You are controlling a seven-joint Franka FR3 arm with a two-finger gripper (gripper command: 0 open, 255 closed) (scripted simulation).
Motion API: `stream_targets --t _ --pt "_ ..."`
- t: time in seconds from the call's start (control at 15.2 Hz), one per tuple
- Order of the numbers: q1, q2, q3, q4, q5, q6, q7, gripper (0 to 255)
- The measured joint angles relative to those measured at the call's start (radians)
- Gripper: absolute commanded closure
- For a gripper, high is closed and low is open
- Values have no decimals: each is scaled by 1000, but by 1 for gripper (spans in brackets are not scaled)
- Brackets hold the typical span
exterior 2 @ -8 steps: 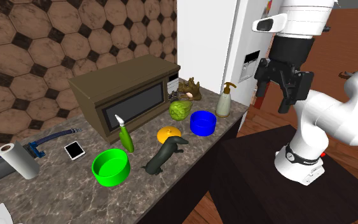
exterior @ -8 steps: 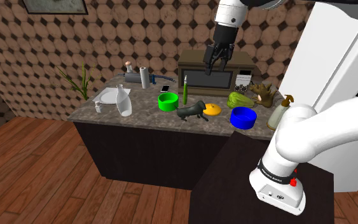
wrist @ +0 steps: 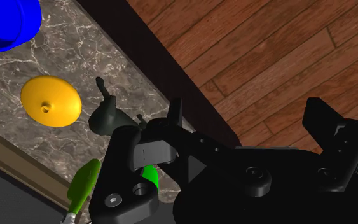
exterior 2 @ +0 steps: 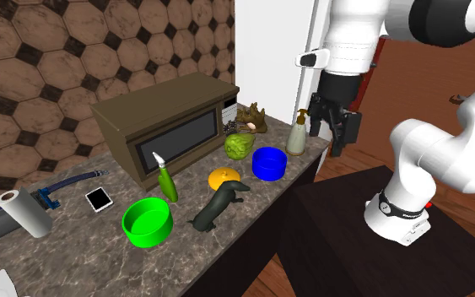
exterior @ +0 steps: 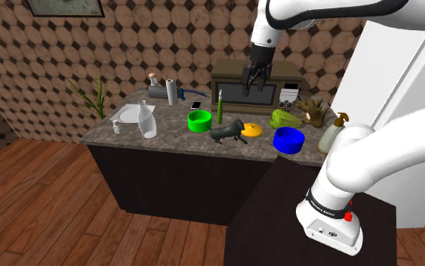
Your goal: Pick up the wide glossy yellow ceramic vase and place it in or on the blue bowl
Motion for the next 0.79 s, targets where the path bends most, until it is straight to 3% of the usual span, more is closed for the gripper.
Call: stream_targets --t 0.33,0.79 --pt "-18 106 -69 -29 -36 106 -85 0" --pt "-38 317 -173 11 -58 238 -221 0"
